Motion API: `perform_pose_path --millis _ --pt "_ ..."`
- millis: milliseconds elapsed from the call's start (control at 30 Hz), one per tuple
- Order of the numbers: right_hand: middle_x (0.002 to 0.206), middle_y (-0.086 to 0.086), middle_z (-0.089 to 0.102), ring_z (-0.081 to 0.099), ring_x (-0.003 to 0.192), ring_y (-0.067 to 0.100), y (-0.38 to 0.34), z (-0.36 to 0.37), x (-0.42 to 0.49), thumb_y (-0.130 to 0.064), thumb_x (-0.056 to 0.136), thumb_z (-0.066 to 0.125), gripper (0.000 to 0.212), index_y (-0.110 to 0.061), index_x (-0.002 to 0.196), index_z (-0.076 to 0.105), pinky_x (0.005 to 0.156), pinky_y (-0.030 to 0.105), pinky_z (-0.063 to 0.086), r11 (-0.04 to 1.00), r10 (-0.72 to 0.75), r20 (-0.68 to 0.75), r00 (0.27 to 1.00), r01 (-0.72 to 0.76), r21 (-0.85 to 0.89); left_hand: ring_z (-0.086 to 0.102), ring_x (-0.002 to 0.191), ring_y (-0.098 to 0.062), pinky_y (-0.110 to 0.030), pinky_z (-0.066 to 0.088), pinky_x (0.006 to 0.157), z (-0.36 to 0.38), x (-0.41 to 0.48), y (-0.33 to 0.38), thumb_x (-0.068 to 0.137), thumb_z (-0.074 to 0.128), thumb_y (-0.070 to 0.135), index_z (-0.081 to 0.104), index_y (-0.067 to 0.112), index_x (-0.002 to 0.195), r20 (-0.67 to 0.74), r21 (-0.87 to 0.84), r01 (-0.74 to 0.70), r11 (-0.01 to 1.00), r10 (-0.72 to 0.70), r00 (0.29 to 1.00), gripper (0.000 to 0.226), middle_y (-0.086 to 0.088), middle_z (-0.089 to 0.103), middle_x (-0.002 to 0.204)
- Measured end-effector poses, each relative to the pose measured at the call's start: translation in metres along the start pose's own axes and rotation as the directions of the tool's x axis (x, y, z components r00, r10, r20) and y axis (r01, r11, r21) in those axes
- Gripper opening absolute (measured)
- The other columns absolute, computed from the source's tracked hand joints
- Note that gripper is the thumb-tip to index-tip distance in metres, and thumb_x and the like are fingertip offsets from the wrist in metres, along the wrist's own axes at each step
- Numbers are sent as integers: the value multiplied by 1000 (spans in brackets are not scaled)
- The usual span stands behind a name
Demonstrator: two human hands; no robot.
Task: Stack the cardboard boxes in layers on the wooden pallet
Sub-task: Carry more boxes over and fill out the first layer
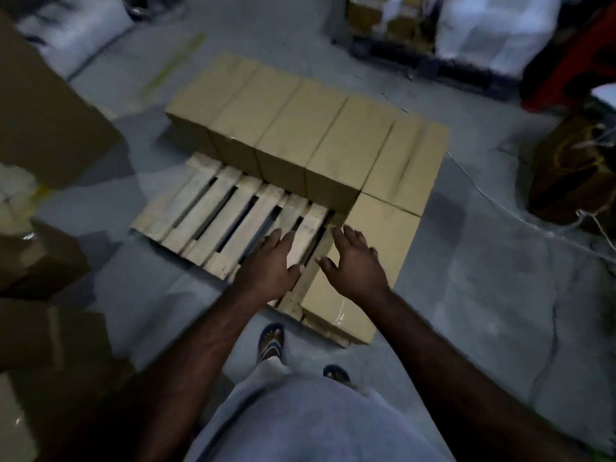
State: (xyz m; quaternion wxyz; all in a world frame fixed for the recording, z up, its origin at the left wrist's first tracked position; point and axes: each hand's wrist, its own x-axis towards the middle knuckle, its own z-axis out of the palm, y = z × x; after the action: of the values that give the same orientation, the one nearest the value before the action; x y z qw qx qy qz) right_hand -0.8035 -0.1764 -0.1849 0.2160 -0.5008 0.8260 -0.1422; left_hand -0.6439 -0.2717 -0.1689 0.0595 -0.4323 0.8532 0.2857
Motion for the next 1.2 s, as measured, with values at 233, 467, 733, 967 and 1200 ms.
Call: perform_pose_path --millis 233,467,733,967,1200 --pt "160 10 33 28 146 29 -58 -11 1 -51 96 56 70 -19 154 33 112 50 34 949 -314 92 945 316 -9 21 150 -25 -38 29 117 -8 -95 -29 95 63 38 29 17 155 -224 -227 268 936 -318 921 72 -8 18 164" --pt "152 13 42 34 142 33 -147 29 -35 -48 94 58 68 -13 149 40 107 52 40 790 -599 252 760 612 35 25 148 -28 -38 24 120 6 -216 -80 94 63 40 30 14 155 -327 -409 503 761 -637 698 73 -11 25 162" --pt "153 10 42 35 142 32 -266 102 -87 -51 94 57 70 -16 152 37 110 51 38 575 -770 410 489 811 111 57 121 -29 -34 43 100 13 -349 -127 94 64 29 54 11 138 -340 -658 551 513 -856 389 49 -12 59 134" --pt "157 10 37 32 144 30 -363 185 -140 -52 97 54 71 -17 155 31 113 50 34 417 -781 555 286 900 122 49 132 -30 -32 40 101 47 -425 -206 92 69 29 41 3 147 -206 -824 511 245 -970 131 68 -17 47 148" --pt "150 10 45 41 137 30 -468 292 -191 -51 96 56 71 -14 153 34 109 49 40 313 -752 638 163 941 129 44 136 -28 -31 38 104 76 -490 -320 94 66 32 36 7 151 -42 -924 381 40 -999 3 69 -16 43 151"
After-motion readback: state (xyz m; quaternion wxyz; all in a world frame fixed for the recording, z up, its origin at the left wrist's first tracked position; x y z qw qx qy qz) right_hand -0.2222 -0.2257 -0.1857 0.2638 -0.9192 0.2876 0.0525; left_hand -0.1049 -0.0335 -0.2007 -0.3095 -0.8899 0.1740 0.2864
